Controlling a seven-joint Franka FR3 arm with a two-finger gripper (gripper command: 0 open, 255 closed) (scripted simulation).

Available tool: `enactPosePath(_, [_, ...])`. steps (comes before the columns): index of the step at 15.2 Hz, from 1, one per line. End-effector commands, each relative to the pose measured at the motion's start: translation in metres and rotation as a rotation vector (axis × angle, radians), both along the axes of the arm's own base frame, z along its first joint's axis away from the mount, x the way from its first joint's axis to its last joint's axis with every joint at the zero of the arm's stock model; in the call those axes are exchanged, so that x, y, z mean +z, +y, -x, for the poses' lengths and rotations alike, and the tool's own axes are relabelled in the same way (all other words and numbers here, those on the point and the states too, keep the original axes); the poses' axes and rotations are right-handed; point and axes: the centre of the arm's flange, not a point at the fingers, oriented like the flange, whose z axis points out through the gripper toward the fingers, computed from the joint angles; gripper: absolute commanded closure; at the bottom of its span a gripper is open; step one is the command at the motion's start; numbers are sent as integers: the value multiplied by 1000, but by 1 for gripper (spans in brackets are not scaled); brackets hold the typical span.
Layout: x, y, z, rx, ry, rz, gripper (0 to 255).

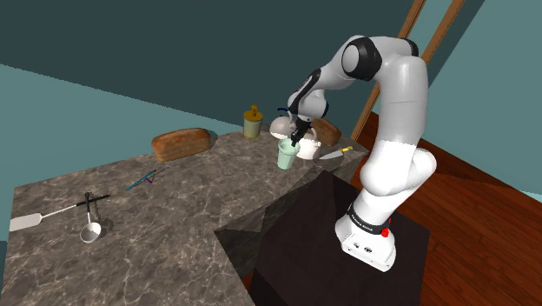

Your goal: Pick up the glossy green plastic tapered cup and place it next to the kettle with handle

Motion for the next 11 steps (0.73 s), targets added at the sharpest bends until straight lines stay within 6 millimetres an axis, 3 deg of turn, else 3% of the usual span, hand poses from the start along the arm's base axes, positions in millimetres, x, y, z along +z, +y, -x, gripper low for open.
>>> enactPosePath(1, [0,0,0,0,-1,0,255])
enactPosePath(3, [0,0,0,0,-1,0,255])
enactPosePath(4, [0,0,0,0,-1,0,0])
enactPosePath(9, [0,0,0,0,-1,0,0])
enactPosePath(11, [26,-3,1,0,-1,0,0])
